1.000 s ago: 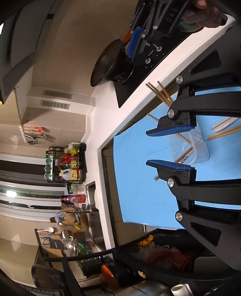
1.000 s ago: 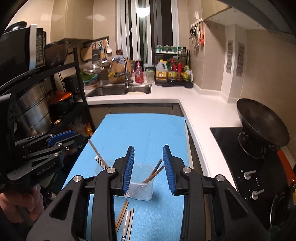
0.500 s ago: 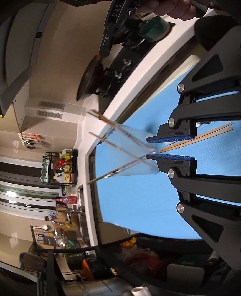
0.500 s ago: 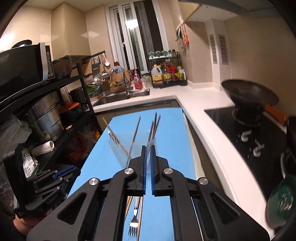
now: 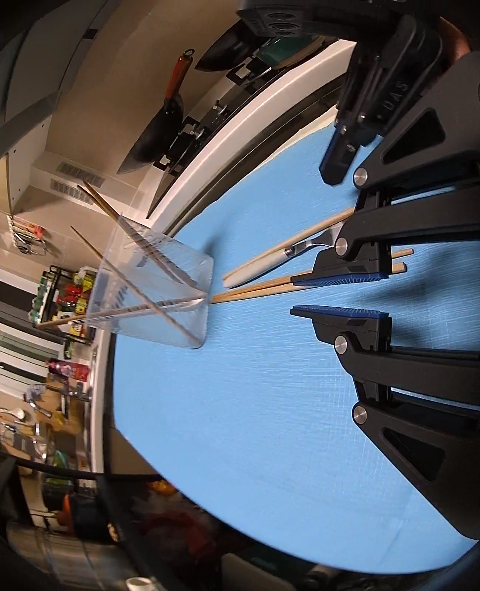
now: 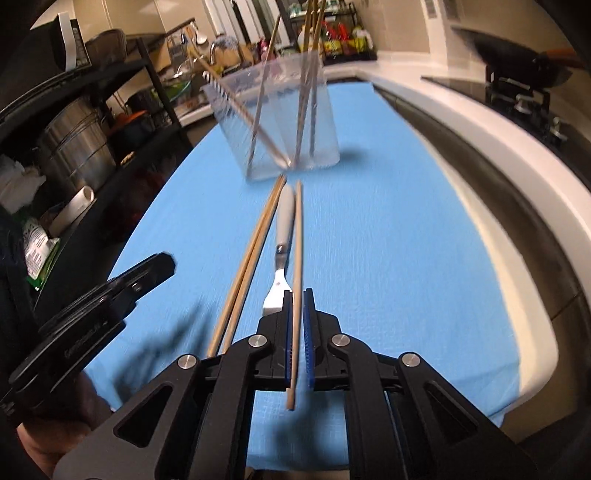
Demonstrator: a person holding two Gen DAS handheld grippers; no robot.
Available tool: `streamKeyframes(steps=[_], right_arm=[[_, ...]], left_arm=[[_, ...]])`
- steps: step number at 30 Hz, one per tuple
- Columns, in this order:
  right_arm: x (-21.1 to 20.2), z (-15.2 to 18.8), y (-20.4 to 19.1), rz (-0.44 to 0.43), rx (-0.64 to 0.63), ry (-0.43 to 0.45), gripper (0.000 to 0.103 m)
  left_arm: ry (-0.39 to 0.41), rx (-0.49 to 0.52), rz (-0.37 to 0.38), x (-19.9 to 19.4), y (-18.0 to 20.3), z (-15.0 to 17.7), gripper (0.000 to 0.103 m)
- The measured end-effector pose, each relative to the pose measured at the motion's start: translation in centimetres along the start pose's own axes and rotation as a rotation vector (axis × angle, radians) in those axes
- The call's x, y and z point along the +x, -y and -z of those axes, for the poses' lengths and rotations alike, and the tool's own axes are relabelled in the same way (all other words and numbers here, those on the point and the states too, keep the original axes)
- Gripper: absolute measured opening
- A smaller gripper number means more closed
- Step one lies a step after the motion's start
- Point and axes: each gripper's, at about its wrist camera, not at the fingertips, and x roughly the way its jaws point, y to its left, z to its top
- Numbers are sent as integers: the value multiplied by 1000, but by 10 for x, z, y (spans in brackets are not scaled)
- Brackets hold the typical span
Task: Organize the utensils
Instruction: 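Move both open tools back down to the remaining chopsticks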
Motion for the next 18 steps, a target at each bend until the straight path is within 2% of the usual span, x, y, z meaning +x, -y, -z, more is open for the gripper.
streamKeyframes(steps=[5, 15, 18], right_arm=[[21, 7, -3, 52, -36, -63, 14], [23, 11, -6, 77, -81, -63, 15], [23, 12, -6, 89, -97, -64, 9]], left_arm=[[-70, -44, 51, 15, -2, 7, 11], [-118, -15, 54, 27, 10, 19, 11], [-126, -3, 47, 30, 11, 21, 11]])
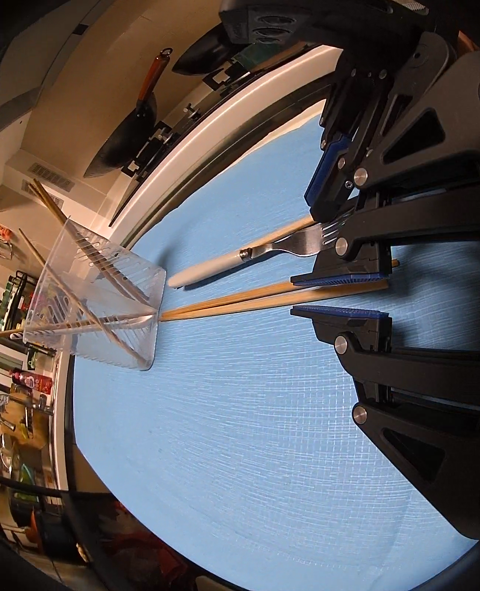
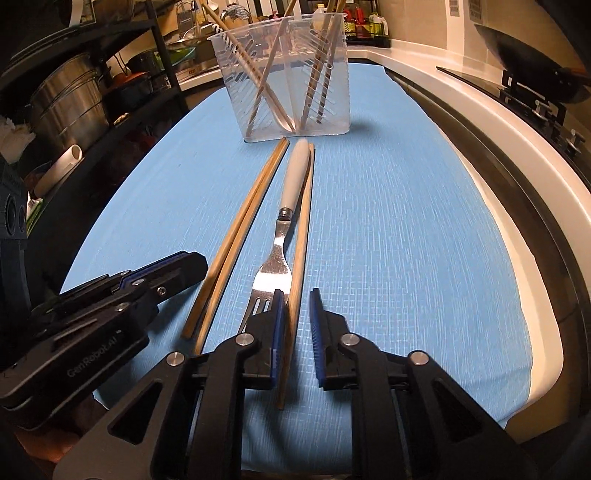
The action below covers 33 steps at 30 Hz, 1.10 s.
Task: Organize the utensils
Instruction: 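Move both open tools back down to the remaining chopsticks, then close the left tool on a chopstick while the right tool grasps another chopstick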
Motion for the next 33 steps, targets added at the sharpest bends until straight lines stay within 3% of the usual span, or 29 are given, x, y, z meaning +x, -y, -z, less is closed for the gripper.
streamKeyframes(steps=[8, 13, 18, 20, 22, 24, 26, 30, 33], right_arm=[[0, -1, 6, 23, 22, 4, 6], [0, -1, 11, 87, 25, 14, 6], [-1, -2, 17, 153, 34, 25, 6], [-1, -1, 22, 163, 55, 23, 8], [-2, 0, 22, 176, 55, 25, 22], [-2, 1, 20, 183, 40, 26, 26], [-2, 1, 19, 189, 31, 28, 26], [-2, 1, 18, 177, 24, 30, 12], [-2, 1, 16, 172, 18, 31, 8]], left_arm=[[-24, 100, -103, 10, 15, 2, 11], [-15, 162, -181, 9, 20, 3, 7], [26, 137, -264, 0, 5, 4, 7], [45, 111, -277, -5, -3, 6, 7], [55, 109, -291, -7, -4, 8, 7], [58, 143, -314, -4, 1, 8, 7], [57, 181, -335, -2, 7, 9, 7], [61, 178, -333, -3, 5, 7, 7], [62, 176, -328, -4, 4, 7, 7]])
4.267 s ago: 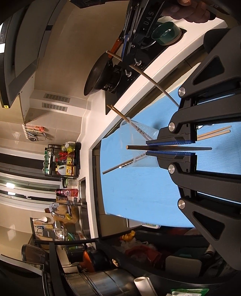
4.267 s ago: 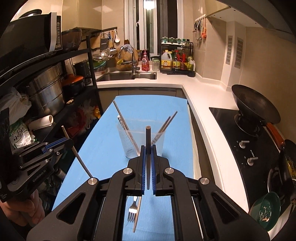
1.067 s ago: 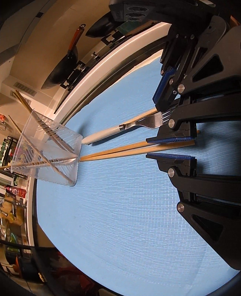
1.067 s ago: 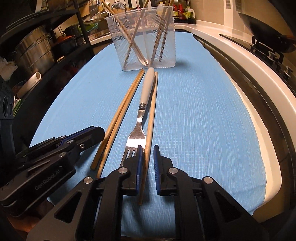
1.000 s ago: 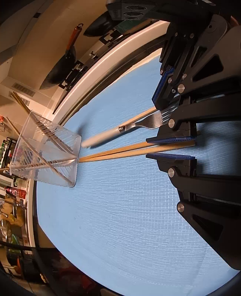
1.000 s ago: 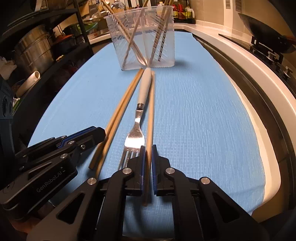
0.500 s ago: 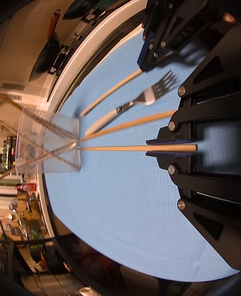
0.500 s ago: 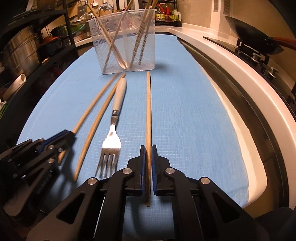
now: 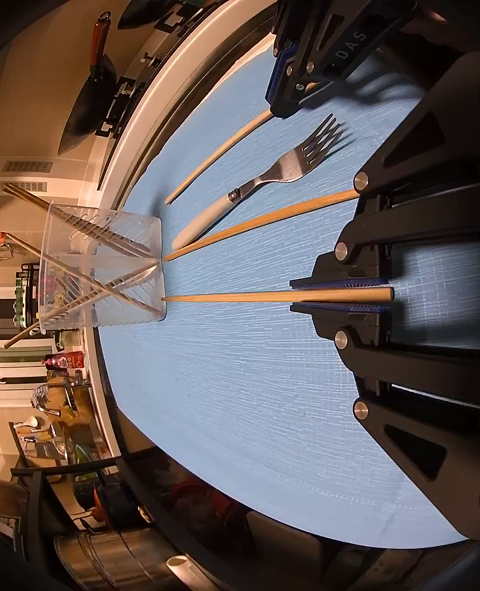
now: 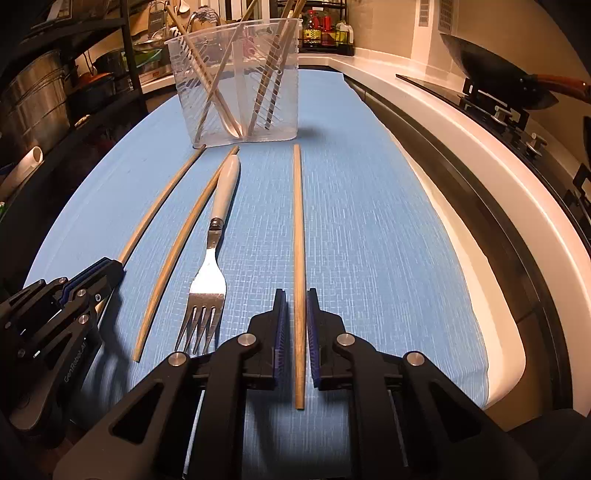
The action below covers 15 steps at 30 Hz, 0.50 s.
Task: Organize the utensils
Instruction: 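Close the left tool on a chopstick while the right tool grasps another chopstick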
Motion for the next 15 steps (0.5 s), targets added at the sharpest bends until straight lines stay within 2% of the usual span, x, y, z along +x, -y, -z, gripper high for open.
streamKeyframes(steps=[15], right_arm=[[0, 0, -3, 4, -10, 3, 7]], left_arm=[[-6, -7, 6, 0, -1, -1, 7]])
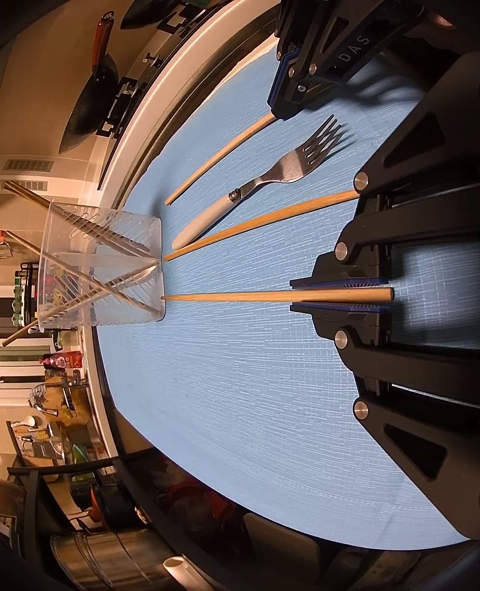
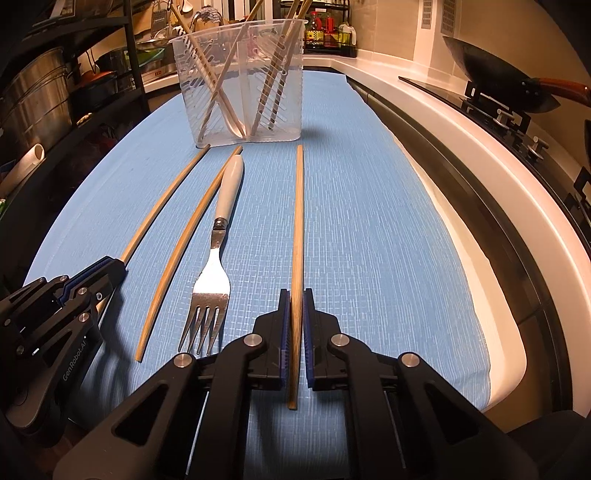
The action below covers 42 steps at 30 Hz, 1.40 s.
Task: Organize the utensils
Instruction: 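Close the left tool on a chopstick while the right tool grasps another chopstick, then lift both held chopsticks and carry them over the clear container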
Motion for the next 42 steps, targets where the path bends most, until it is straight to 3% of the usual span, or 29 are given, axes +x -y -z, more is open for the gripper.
streamKeyframes(steps=[3, 11, 22, 35, 42], right_arm=[[-1, 0, 1, -8, 13, 5, 6], [-27, -8, 5, 0, 23, 120, 6], [-70, -27, 8, -33, 27, 261, 6], [-125, -67, 21, -74, 36, 356, 6], [-146, -87, 17, -79, 27, 396, 6]], left_arm=[[1, -6, -1, 0, -1, 0, 7], [64, -26, -32, -20, -7, -6, 7], [274, -18, -41, -90, -19, -35, 6], [323, -91, 51, -122, -39, -82, 6], [300, -96, 83, -129, -41, -98, 6]])
